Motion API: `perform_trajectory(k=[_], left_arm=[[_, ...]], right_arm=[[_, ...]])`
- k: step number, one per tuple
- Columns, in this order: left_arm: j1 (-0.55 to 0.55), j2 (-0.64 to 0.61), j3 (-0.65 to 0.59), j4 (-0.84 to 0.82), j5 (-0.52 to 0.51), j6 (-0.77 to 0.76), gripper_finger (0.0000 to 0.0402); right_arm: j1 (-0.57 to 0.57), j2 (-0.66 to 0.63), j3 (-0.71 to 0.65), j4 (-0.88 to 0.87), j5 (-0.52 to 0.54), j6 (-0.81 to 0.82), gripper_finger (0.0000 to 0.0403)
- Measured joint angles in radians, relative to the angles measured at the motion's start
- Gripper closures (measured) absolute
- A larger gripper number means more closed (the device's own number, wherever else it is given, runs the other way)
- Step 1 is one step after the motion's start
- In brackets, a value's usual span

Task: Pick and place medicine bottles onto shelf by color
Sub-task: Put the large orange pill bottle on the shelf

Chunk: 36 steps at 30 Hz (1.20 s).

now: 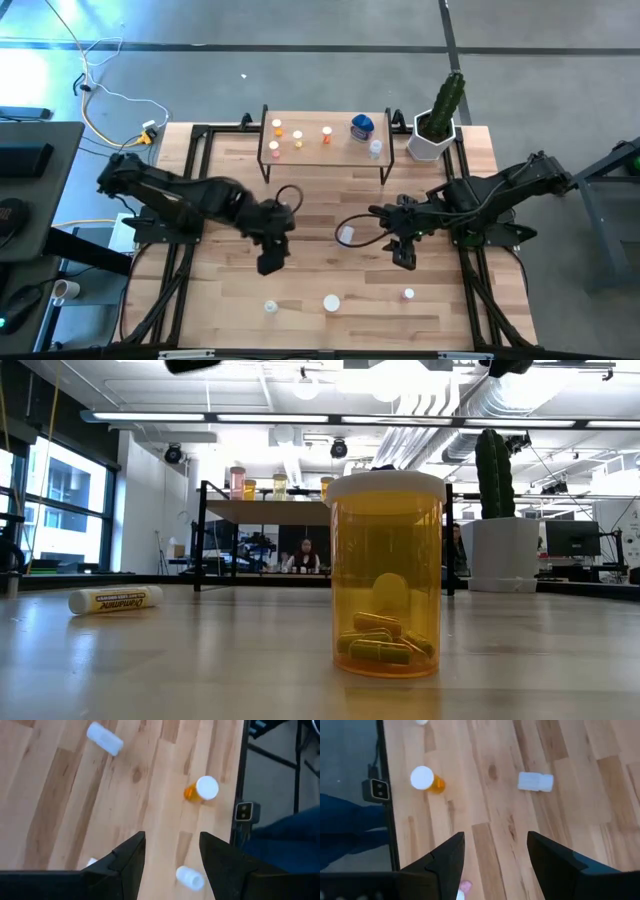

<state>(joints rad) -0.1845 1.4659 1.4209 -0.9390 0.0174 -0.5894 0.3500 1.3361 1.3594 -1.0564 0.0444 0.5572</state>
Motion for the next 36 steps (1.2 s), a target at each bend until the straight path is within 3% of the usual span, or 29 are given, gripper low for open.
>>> perform_trajectory(k=[10,18,25,29,36], left_arm=[[-0.194,-0.095,-0.131,0.028,-0.220,-0.276,0.0225],[-0.320,-0.099,-0.203,0.025,-0.393,-0.471,0.0225],[-0.374,-0.098,-0.214,0.028,-0.433,-0.566,0.0225],[-0.389,-0.098,-0.214,0.029,-0.434,-0.594,0.0225],[-0.394,-0.098,-0.214,0.048,-0.433,-0.594,0.0225]], right_arm=[[0.000,0.000,0.000,0.137,-0.037,-0.122,0.0196],[0.000,0.000,0.000,0.252,-0.030,-0.220,0.0196],[-0.003,0.000,0.000,0.273,-0.027,-0.240,0.0159],[-0.003,0.011,0.000,0.371,0.000,-0.315,0.0133],[0.020,0.108,0.001,0.435,-0.030,-0.419,0.0126]])
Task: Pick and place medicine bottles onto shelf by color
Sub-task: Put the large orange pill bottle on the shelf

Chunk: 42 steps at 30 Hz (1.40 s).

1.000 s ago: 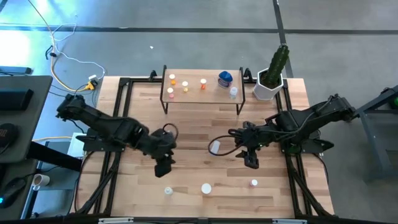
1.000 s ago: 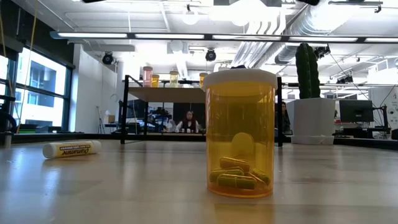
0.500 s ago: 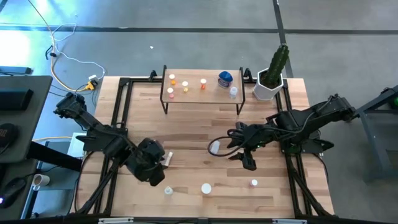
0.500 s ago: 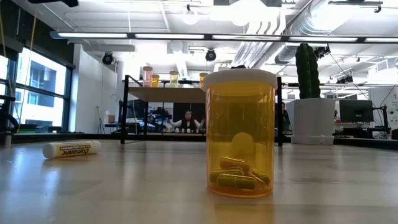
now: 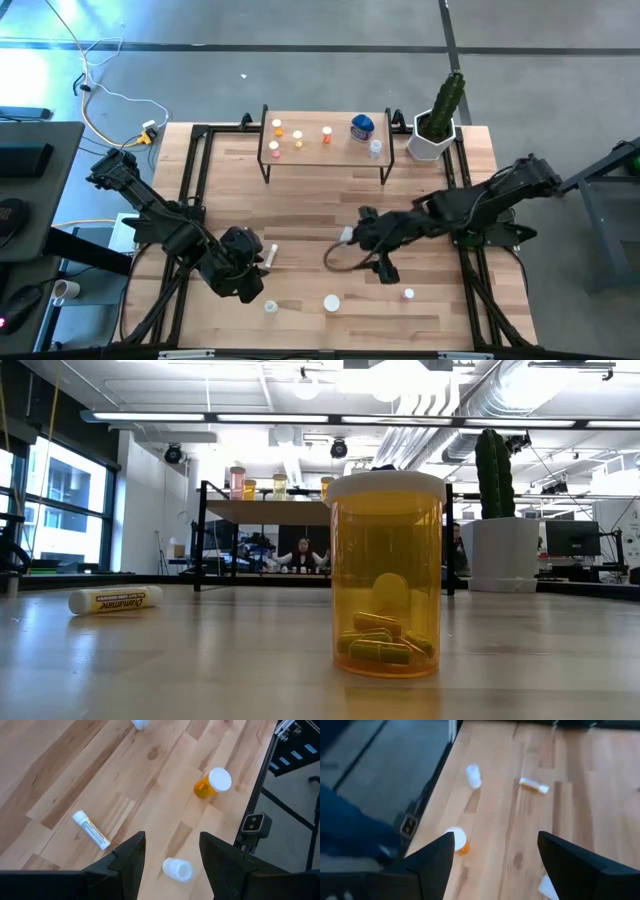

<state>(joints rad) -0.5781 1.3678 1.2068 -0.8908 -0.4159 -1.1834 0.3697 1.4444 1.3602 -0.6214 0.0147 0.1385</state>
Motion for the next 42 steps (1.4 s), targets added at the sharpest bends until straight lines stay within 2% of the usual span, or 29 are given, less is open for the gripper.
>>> perform_trajectory(k=[6,13,17,24,42], left_arm=[[0.000,0.000,0.000,0.003,0.002,0.019,0.0225],[0.001,0.000,0.000,0.003,0.009,0.033,0.0225],[0.000,0.000,0.000,0.009,0.022,0.034,0.0225],[0.000,0.000,0.000,0.015,0.031,0.035,0.0225],[0.000,0.001,0.000,0.025,0.046,0.034,0.0225]], right_arm=[[0.039,0.109,0.000,0.011,-0.001,-0.092,0.0126],[0.059,0.218,0.000,0.066,-0.024,-0.105,0.0126],[0.059,0.267,0.000,0.128,-0.078,-0.117,0.0126],[0.058,0.329,0.000,0.198,-0.144,-0.120,0.0126],[0.070,0.461,0.000,0.322,-0.204,-0.170,0.0126]])
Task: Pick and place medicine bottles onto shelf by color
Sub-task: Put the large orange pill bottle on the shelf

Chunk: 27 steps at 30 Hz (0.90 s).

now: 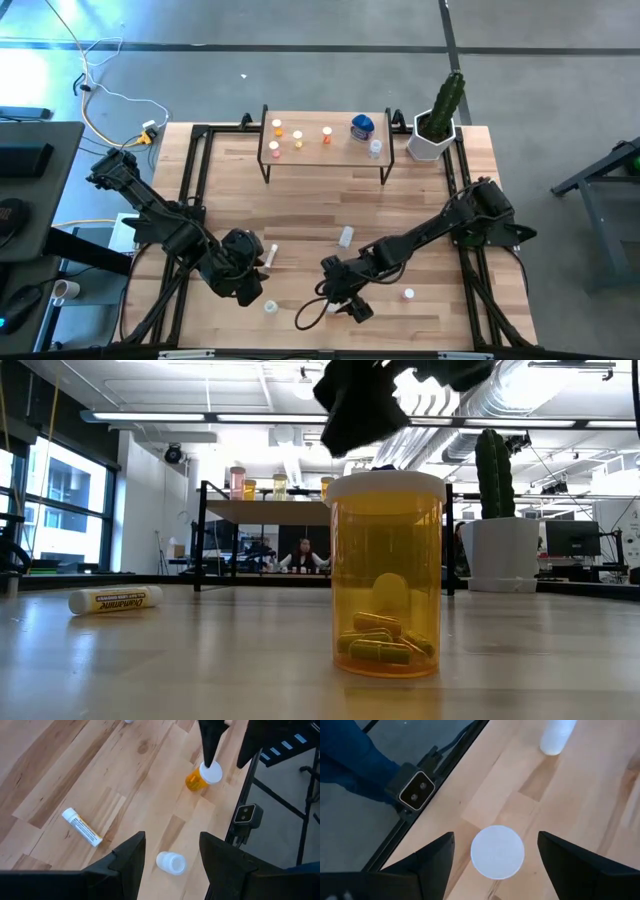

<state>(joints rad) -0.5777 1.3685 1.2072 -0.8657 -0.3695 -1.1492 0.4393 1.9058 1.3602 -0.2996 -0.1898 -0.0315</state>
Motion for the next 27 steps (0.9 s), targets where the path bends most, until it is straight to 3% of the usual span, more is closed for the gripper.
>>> perform_trajectory(k=[20,27], left_arm=[[0.000,0.000,0.000,0.003,0.000,-0.003,0.0225],[0.000,0.000,0.000,0.003,0.000,0.000,0.0225]], right_arm=[[0.014,0.104,-0.001,0.027,0.040,-0.009,0.0126],[0.014,0.103,-0.001,0.028,0.031,0.009,0.0171]])
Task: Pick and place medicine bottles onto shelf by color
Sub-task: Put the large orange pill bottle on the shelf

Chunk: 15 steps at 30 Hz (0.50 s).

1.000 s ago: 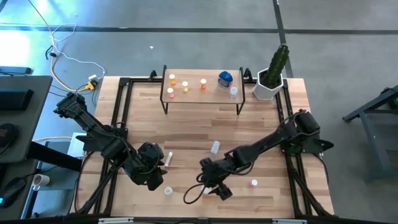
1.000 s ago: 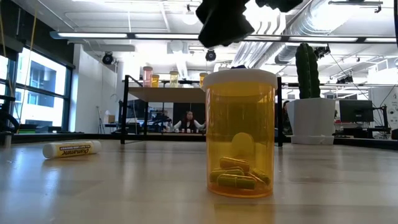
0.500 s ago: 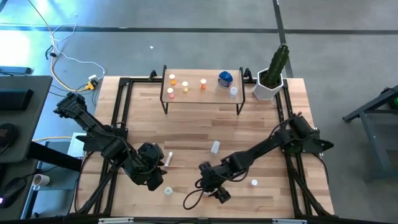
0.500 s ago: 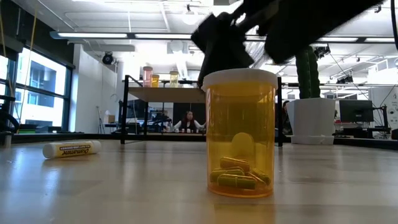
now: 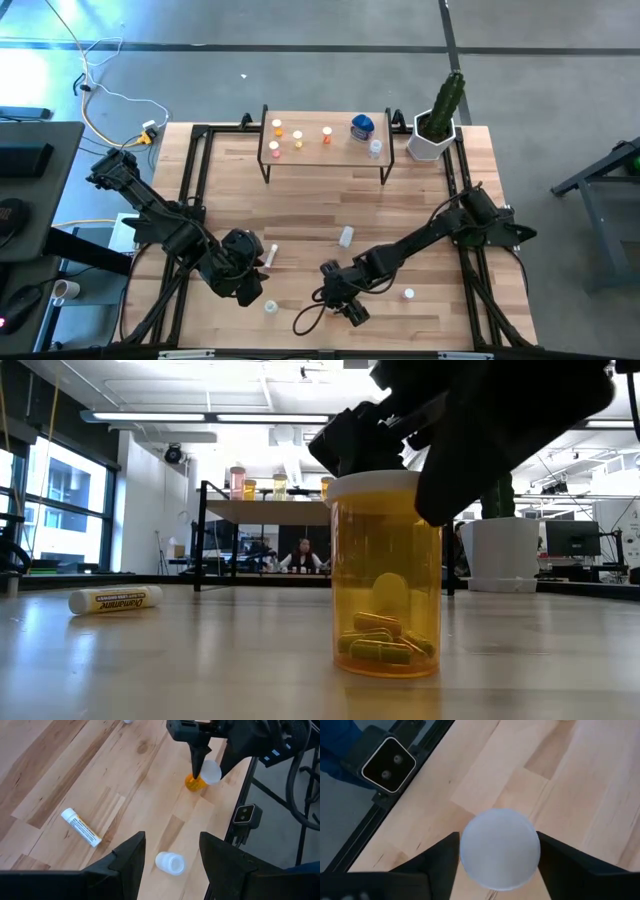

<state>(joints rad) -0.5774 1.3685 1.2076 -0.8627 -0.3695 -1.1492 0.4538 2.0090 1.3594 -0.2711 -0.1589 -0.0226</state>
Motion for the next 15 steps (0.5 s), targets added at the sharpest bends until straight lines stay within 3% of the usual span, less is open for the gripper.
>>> perform_trajectory(k=[5,15], left_arm=[[0.001,0.000,0.000,-0.008,0.000,0.000,0.0225],[0.026,-0.124,0.000,-0.031,-0.047,0.039,0.0225]], right_arm=[[0.000,0.000,0.000,0.000,-0.004,0.004,0.0211],[-0.037,-0.022,0.000,-0.006,-0.017,-0.003,0.0205]])
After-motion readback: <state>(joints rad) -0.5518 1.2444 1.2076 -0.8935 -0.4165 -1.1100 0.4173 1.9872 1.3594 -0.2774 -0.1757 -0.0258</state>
